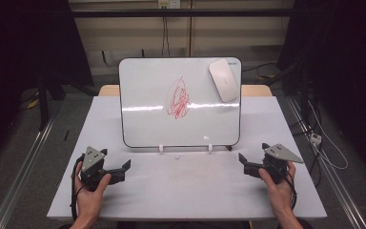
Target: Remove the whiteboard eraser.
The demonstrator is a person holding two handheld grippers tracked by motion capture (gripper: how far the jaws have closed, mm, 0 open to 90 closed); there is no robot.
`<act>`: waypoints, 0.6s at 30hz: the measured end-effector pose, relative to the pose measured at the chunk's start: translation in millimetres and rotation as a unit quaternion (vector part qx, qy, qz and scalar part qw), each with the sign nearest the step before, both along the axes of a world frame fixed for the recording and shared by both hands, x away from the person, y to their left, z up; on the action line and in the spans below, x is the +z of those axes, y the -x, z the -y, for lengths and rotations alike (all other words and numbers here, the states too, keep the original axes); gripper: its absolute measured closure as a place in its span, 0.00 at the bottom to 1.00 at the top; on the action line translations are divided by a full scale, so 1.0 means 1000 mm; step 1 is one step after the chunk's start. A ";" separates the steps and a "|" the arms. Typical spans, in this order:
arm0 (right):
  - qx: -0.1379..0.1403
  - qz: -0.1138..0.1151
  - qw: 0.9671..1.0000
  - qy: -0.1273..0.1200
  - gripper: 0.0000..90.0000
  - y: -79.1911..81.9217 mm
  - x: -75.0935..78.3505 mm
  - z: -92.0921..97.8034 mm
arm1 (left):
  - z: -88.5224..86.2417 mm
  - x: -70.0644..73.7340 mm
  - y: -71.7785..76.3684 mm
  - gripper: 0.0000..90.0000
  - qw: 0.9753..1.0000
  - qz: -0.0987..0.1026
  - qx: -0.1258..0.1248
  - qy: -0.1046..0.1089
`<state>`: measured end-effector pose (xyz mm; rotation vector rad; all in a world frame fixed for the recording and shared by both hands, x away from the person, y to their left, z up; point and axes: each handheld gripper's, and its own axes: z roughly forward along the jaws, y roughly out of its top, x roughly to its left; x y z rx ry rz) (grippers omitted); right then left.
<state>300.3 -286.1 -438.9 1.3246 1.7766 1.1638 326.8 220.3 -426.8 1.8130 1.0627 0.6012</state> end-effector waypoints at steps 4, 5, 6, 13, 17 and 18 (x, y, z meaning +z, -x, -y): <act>-0.006 -0.002 1.000 -0.015 0.08 -0.001 -0.001 -0.001 | 0.000 0.000 -0.001 0.06 1.000 -0.001 0.000 0.002; -0.006 -0.004 1.000 -0.014 0.08 -0.001 -0.001 -0.001 | -0.001 0.000 -0.002 0.06 1.000 -0.001 0.001 0.003; -0.005 -0.005 1.000 -0.017 0.08 -0.001 -0.001 -0.001 | -0.001 0.000 -0.002 0.06 1.000 -0.001 0.001 0.003; 0.015 0.000 1.000 -0.008 0.07 -0.003 -0.002 -0.006 | -0.003 -0.001 -0.003 0.06 1.000 -0.004 0.009 0.006; 0.025 -0.005 1.000 -0.008 0.07 -0.005 -0.001 -0.007 | -0.002 -0.001 -0.004 0.06 1.000 -0.006 0.007 0.003; 0.026 -0.004 1.000 -0.006 0.07 -0.005 0.000 -0.007 | -0.002 -0.001 -0.004 0.06 1.000 -0.006 0.007 0.003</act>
